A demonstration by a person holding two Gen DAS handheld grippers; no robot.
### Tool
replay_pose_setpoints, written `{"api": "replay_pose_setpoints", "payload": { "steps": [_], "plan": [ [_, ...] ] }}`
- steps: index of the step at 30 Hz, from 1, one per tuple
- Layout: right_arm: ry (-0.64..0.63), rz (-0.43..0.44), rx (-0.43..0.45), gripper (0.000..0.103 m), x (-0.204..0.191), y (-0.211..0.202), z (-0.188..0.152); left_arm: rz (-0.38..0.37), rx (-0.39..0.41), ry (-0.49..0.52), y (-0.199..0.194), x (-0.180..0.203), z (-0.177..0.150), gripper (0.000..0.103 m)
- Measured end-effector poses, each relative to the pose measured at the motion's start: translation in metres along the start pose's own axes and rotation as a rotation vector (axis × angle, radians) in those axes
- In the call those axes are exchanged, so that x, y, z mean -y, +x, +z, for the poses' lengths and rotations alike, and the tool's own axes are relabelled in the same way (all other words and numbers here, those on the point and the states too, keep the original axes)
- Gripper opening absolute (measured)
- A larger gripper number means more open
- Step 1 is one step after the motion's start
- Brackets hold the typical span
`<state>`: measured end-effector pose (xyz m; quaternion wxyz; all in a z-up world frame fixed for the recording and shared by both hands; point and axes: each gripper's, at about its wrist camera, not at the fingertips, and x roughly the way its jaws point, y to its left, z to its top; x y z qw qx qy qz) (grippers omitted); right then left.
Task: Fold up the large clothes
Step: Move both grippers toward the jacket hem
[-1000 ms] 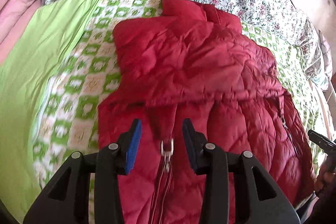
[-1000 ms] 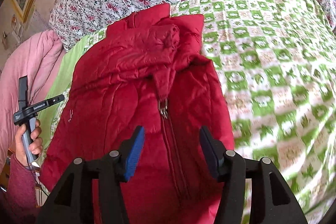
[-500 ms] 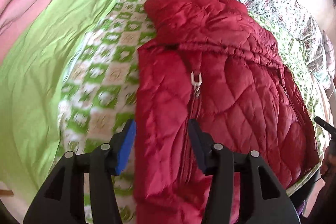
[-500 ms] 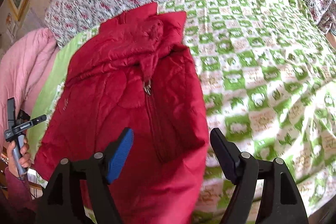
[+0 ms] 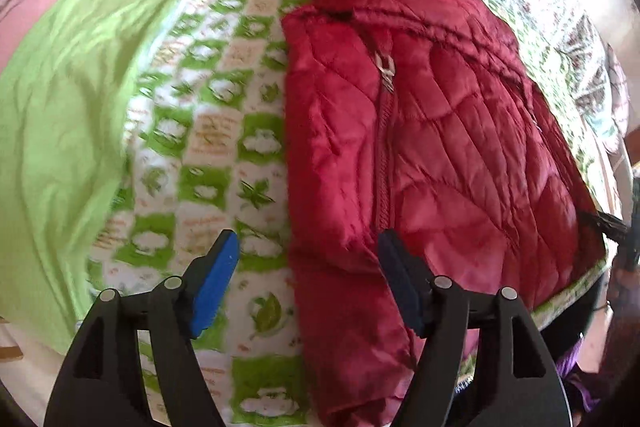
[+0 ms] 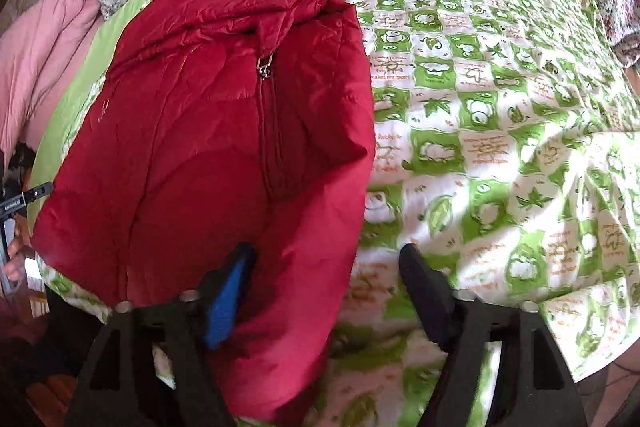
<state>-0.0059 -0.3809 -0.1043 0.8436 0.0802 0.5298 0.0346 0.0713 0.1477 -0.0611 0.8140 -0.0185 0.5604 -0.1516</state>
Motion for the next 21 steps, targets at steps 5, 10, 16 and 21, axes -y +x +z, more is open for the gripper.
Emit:
{"api": "replay_pose_setpoints", "payload": {
  "steps": [5,10,16,21],
  "plan": [
    [-0.028,0.043,-0.028,0.024,0.004,-0.008,-0.007,-0.014,-0.049,0.038,0.014,0.012,-0.007,0.071],
    [0.001,0.112,-0.032,0.032,0.01,-0.013,-0.008,-0.035,-0.075,0.078,0.02,0.02,-0.013,0.072],
    [-0.006,0.189,-0.066,0.061,0.0,-0.005,-0.015,-0.053,-0.089,0.11,0.021,0.028,-0.016,0.072],
    [0.0,0.218,-0.095,0.062,-0.003,0.007,-0.02,-0.062,-0.106,0.179,0.024,0.043,-0.021,0.072]
  ]
}}
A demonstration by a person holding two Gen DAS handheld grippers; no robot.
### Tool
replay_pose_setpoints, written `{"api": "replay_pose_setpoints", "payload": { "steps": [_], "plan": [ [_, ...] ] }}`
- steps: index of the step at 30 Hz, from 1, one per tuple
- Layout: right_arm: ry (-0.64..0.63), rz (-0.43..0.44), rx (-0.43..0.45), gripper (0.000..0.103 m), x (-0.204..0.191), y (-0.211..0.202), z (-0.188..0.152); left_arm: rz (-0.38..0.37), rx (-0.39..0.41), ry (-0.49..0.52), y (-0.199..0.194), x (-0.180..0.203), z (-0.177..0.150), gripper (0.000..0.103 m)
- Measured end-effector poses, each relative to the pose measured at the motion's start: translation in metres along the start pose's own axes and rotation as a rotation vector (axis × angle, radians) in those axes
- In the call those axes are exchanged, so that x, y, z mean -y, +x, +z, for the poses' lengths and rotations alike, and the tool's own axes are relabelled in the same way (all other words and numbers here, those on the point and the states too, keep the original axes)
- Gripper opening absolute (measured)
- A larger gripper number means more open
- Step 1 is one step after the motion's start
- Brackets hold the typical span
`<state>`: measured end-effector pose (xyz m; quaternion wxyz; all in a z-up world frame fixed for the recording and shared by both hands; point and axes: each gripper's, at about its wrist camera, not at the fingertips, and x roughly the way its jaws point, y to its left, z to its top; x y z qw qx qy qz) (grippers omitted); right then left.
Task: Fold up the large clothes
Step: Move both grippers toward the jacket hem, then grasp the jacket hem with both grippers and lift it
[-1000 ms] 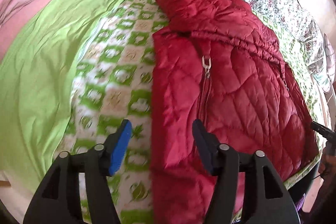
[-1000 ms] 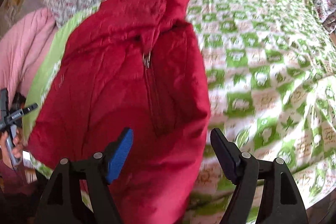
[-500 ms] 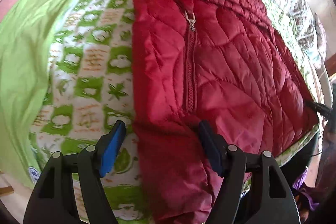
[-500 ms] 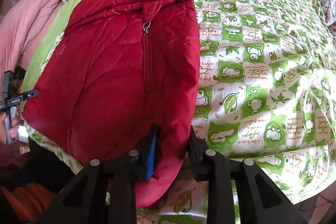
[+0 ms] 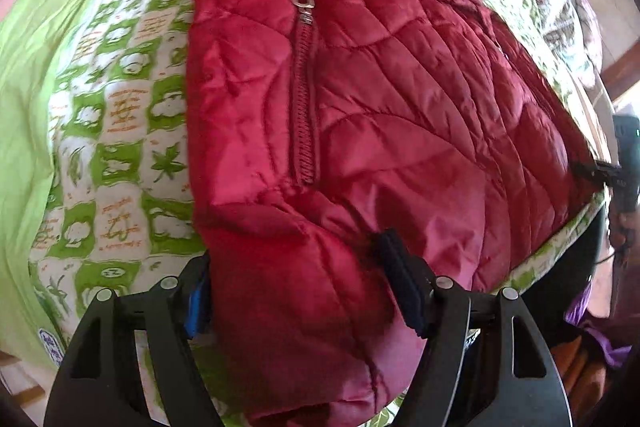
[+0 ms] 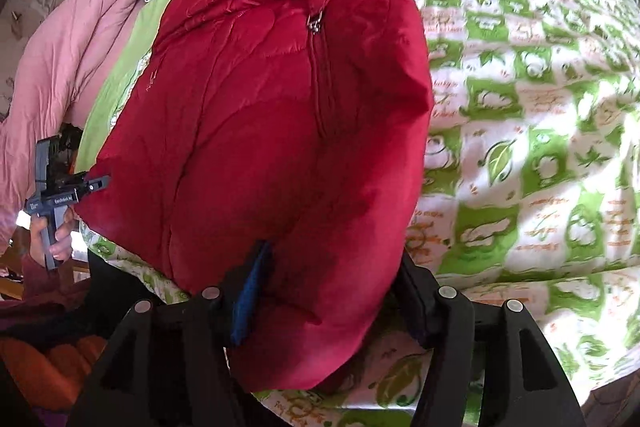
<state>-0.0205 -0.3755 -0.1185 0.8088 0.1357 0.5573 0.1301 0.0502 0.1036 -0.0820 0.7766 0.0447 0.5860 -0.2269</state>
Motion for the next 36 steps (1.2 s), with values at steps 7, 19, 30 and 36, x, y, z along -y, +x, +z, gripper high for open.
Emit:
{"api": "replay_pose_setpoints", "payload": {
  "steps": [7,19,30,36],
  "plan": [
    [0.022,0.038,0.019,0.038,0.007,-0.002,-0.002,-0.058,0.008,0.017,0.0,0.002,-0.002,0.044],
    [0.053,0.204,0.126,0.025,0.012,-0.026,-0.001,-0.141,0.18,0.008,-0.037,0.003,-0.013,0.018],
    [0.021,0.293,0.199,0.022,-0.004,-0.047,-0.003,-0.164,0.273,-0.015,-0.071,0.007,-0.012,0.018],
    [0.033,0.383,0.284,0.022,0.0,-0.068,0.013,-0.208,0.345,-0.032,-0.095,0.0,0.007,0.017]
  ]
}}
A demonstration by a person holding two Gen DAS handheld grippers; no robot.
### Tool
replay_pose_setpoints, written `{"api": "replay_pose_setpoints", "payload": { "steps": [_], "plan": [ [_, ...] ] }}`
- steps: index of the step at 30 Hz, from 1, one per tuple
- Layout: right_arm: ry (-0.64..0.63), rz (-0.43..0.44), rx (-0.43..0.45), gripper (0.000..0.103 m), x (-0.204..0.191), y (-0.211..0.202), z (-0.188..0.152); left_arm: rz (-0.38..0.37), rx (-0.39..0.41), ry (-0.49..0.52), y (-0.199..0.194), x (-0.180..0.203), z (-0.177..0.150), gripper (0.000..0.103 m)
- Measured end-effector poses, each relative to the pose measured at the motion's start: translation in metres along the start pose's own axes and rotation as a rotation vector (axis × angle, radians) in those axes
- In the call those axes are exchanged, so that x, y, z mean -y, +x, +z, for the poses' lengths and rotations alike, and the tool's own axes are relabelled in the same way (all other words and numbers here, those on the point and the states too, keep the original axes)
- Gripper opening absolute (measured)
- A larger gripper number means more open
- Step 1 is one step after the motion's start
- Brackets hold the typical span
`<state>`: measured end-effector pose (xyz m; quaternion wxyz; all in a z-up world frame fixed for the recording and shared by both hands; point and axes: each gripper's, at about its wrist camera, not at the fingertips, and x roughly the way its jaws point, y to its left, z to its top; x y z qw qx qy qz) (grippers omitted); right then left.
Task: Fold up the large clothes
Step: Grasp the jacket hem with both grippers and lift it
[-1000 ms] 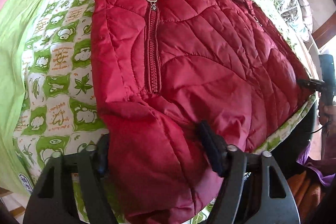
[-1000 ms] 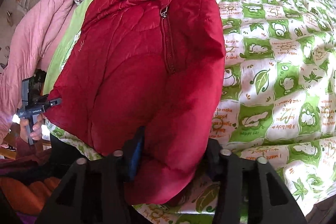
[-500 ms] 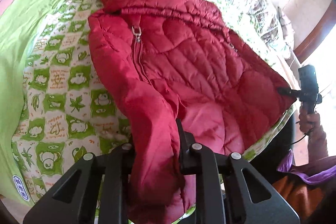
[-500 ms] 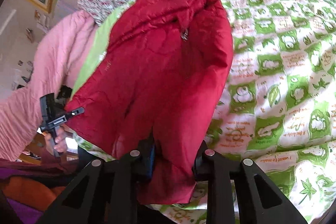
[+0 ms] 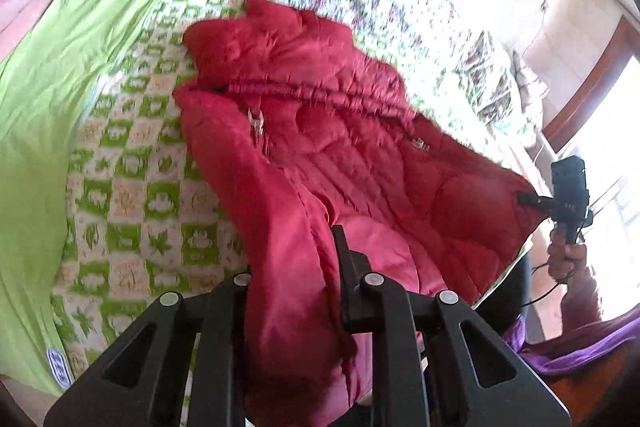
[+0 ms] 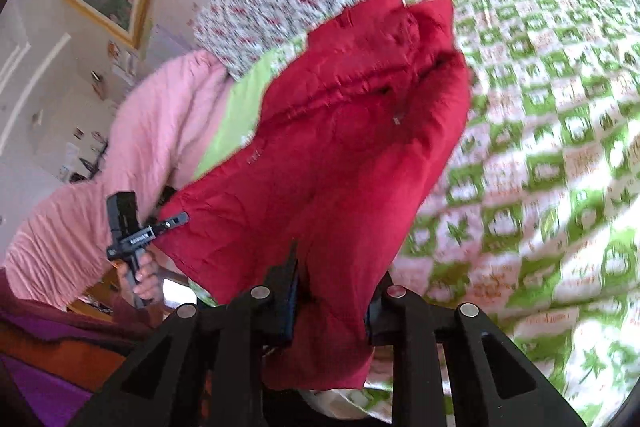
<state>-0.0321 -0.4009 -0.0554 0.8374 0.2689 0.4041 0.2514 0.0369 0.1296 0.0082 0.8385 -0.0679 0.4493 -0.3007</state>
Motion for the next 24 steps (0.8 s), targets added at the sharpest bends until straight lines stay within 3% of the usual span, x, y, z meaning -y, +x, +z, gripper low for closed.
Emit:
{"api": "replay_pose_setpoints", "payload": {
  "steps": [11,24],
  "plan": [
    [0.001,0.077,0.221,0.021,-0.006,-0.002,0.088,-0.025,0.166,-0.016,-0.002,0.0,0.089,0.018],
    [0.124,0.015,0.357,0.021,0.022,0.041,0.21,0.017,0.21,-0.151,0.056,-0.035,0.189,0.018]
  ]
}}
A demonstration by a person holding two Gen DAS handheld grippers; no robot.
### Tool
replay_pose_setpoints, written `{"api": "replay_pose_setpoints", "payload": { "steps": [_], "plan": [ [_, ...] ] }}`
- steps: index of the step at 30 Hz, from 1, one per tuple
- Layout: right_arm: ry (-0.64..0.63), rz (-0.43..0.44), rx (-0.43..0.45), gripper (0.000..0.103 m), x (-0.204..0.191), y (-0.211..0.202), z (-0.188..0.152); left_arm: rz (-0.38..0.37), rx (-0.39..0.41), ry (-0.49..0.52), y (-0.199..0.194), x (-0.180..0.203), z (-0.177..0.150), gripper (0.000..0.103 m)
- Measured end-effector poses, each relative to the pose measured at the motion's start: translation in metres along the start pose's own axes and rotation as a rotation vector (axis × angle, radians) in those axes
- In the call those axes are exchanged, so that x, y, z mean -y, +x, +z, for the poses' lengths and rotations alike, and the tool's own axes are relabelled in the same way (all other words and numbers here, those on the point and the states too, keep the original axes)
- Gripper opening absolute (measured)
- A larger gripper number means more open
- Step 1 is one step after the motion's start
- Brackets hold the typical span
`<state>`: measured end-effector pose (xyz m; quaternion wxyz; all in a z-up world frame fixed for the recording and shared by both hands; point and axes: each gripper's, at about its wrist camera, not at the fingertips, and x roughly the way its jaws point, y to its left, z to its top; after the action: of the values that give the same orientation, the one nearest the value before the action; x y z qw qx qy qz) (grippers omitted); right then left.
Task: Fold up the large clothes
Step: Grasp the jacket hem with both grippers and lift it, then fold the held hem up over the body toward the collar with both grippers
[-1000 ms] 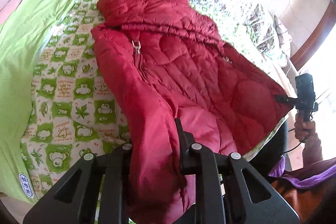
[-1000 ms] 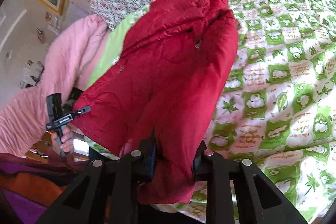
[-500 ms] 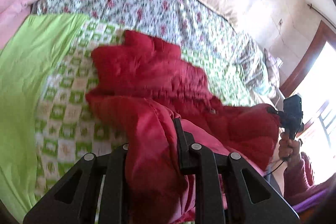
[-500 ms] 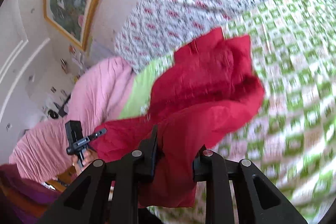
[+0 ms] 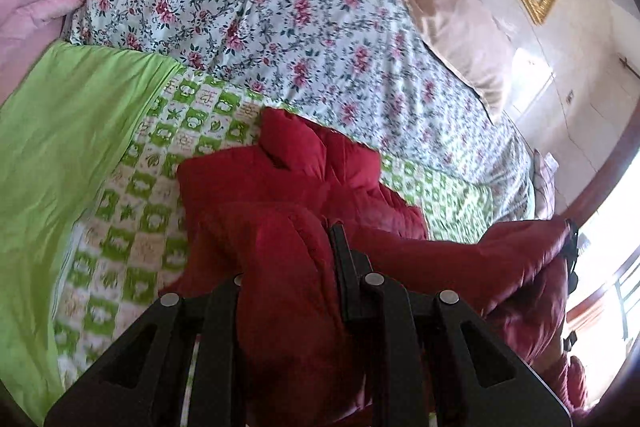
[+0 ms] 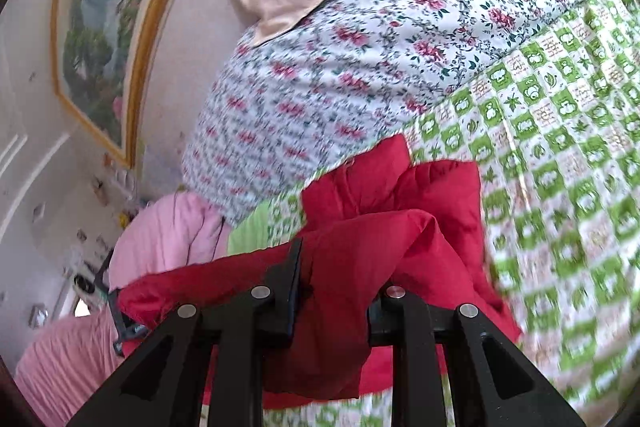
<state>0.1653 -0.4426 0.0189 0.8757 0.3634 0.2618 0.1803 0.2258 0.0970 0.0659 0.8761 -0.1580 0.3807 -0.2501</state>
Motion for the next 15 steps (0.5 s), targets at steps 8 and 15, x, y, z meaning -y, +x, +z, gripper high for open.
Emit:
{"api": "replay_pose_setpoints", "payload": {
  "steps": [8,15],
  "plan": [
    [0.075,-0.048,0.008,0.021,0.03,0.056,0.032,0.039,-0.044,-0.044,0.058,-0.023,0.03,0.018],
    [0.12,-0.087,0.003,0.022,0.056,0.081,0.045,0.067,-0.08,-0.069,0.097,-0.042,0.044,0.018]
  ]
}}
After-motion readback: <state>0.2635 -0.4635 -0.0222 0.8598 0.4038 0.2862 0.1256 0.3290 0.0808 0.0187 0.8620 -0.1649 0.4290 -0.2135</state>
